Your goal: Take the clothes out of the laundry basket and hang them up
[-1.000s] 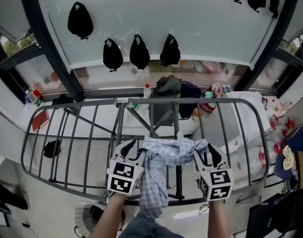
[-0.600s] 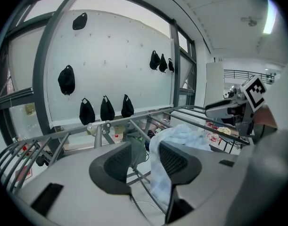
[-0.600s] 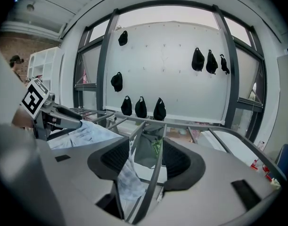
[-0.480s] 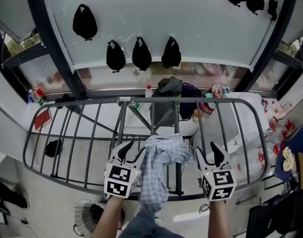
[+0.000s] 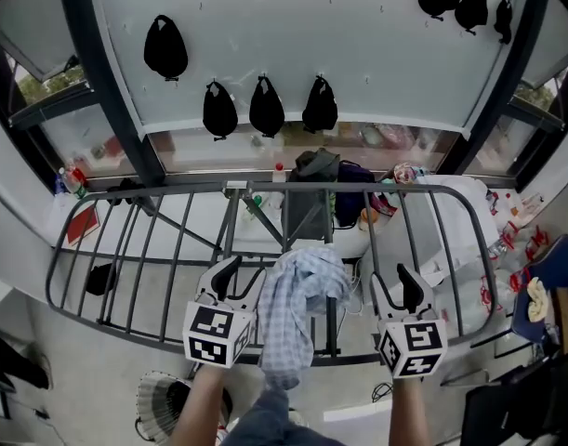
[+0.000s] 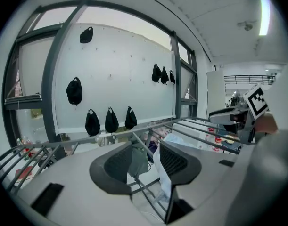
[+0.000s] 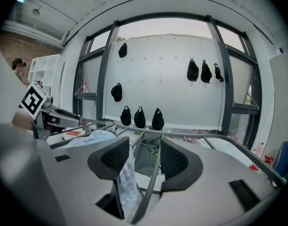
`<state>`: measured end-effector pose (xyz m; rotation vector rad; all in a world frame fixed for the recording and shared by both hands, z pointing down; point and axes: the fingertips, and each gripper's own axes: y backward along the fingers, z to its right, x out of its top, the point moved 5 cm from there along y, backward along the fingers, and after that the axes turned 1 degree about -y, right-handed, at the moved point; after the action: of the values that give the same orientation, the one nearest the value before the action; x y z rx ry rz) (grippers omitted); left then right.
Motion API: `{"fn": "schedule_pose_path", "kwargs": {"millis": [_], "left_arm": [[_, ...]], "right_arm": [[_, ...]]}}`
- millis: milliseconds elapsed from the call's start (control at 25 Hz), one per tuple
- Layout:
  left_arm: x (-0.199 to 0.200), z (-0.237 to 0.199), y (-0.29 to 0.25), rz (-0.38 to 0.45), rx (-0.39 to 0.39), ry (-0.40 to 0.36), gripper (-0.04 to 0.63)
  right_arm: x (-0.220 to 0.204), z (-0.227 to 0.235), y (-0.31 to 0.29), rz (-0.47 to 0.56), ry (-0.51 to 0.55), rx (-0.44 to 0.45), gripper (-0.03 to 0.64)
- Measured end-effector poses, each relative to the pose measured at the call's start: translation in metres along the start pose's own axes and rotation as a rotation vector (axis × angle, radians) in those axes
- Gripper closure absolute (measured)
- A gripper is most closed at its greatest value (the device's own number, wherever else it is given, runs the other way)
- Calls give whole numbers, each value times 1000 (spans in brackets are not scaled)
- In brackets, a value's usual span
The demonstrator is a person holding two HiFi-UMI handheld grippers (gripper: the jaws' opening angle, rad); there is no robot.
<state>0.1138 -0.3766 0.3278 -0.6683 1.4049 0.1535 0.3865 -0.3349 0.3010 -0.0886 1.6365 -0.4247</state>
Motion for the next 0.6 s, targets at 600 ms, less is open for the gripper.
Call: {"fn": "schedule_pose_path", "kwargs": {"millis": [600], "left_arm": [[50, 25, 99, 310, 94, -6, 518]], "right_arm": [[35, -7, 102, 389, -68, 79, 534]]}}
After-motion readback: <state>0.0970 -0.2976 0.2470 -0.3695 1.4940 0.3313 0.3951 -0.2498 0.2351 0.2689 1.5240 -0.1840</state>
